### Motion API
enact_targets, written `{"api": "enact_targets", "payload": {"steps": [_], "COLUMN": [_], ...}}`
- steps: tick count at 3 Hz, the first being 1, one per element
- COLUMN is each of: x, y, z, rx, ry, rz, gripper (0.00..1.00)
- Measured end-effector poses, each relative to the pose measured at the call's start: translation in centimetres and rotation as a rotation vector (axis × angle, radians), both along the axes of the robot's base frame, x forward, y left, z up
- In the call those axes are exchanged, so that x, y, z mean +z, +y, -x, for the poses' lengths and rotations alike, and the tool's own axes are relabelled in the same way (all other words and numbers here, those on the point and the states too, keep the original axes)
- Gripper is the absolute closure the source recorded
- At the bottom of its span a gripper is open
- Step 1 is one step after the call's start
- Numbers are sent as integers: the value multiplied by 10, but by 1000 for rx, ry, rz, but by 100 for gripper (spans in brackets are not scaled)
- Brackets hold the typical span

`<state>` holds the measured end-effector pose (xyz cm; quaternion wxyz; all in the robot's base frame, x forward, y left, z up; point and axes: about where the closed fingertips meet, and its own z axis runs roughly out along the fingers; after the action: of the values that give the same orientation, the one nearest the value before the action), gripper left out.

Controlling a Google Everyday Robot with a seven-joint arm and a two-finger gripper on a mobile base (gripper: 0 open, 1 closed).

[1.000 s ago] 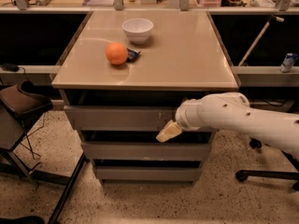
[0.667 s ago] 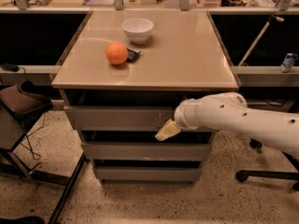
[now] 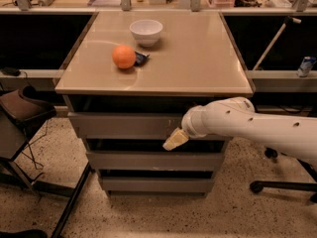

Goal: Open top drawer

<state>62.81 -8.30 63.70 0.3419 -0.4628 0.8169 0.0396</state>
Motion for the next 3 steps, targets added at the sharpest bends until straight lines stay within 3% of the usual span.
{"api": "enact_targets", "payload": {"steps": [1,3], "x": [0,0], "y": [0,0], "z": [0,0], "rx": [0,0], "ry": [0,0], "rz": [0,0], "gripper": [19,65]}}
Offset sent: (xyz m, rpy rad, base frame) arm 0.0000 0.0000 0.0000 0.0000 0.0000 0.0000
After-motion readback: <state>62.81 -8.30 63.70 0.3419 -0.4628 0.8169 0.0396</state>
